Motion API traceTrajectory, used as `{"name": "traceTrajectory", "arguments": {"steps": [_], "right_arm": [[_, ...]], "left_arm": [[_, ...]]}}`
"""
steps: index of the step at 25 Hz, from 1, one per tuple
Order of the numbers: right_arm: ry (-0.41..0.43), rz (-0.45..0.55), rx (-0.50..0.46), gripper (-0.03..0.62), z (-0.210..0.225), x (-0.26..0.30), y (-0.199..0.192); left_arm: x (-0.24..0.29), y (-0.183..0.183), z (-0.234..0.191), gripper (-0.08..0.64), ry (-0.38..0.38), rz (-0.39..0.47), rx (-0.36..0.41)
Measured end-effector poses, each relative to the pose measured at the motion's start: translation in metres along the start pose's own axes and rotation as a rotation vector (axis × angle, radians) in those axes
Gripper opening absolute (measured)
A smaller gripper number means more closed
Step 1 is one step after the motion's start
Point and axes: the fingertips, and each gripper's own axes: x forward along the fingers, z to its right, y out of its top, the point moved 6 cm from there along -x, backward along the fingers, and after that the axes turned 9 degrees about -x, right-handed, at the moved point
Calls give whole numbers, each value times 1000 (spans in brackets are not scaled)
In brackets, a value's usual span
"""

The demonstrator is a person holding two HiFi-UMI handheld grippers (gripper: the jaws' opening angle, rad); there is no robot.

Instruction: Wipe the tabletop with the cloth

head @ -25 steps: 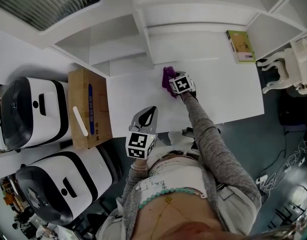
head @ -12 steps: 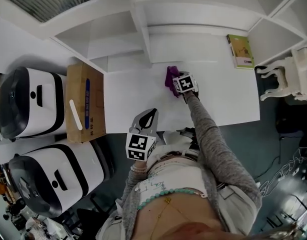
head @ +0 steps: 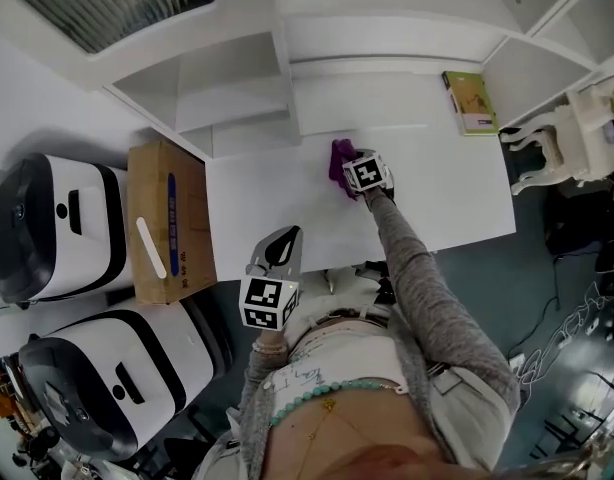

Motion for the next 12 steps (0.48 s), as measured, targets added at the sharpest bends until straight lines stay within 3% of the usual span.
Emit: {"name": "traceTrajectory", "arguments": {"steps": [12], "right_arm": [[-86,-32,19,98,1,-4,-4]], "left_arm": [[0,1,-27,0,-100,-28,71]]}}
